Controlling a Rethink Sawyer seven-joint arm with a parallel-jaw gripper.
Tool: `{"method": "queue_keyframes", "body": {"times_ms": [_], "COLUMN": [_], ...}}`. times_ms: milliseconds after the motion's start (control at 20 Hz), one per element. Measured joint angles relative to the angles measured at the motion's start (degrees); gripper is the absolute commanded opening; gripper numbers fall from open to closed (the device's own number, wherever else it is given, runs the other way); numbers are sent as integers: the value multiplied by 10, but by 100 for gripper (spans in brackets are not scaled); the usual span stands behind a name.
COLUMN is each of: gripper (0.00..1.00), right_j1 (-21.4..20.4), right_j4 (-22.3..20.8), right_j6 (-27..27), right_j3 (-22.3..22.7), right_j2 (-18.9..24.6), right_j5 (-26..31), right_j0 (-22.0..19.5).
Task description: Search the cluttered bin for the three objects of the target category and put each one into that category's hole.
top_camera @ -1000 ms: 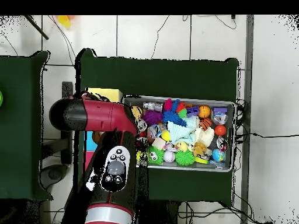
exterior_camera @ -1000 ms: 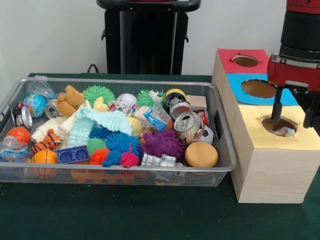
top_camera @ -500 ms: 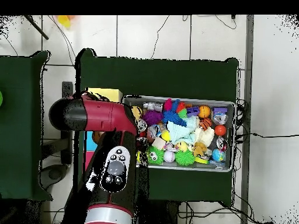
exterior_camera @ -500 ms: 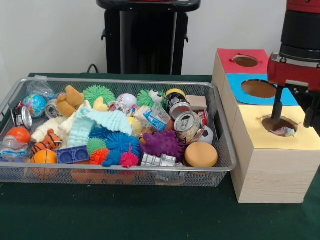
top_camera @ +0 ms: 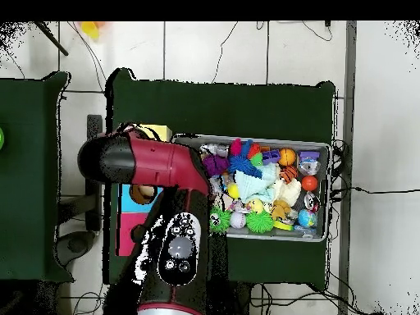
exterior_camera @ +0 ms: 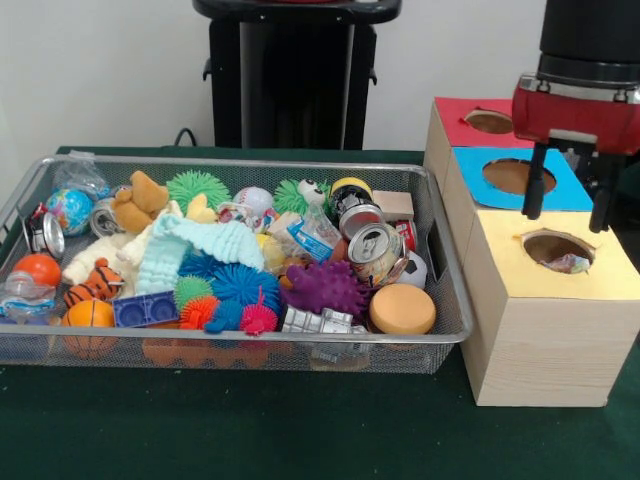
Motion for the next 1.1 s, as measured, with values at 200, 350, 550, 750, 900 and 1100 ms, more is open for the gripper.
{"method": "queue_keyframes", "body": {"times_ms": [200, 350, 550, 750, 900, 1100], "gripper": [100, 100, 100, 100, 100, 100], "right_j1": [-18, -28, -37, -51, -67, -104], "right_j4": [0, -1, -12, -33, -49, -70], "right_j6": [0, 0, 0, 0, 0, 0], "right_j3": [12, 21, 26, 28, 34, 69], "right_j2": [1, 2, 8, 28, 47, 74], "right_j5": [0, 0, 0, 0, 0, 0], "right_j0": [-24, -37, -52, -78, -104, -145]}}
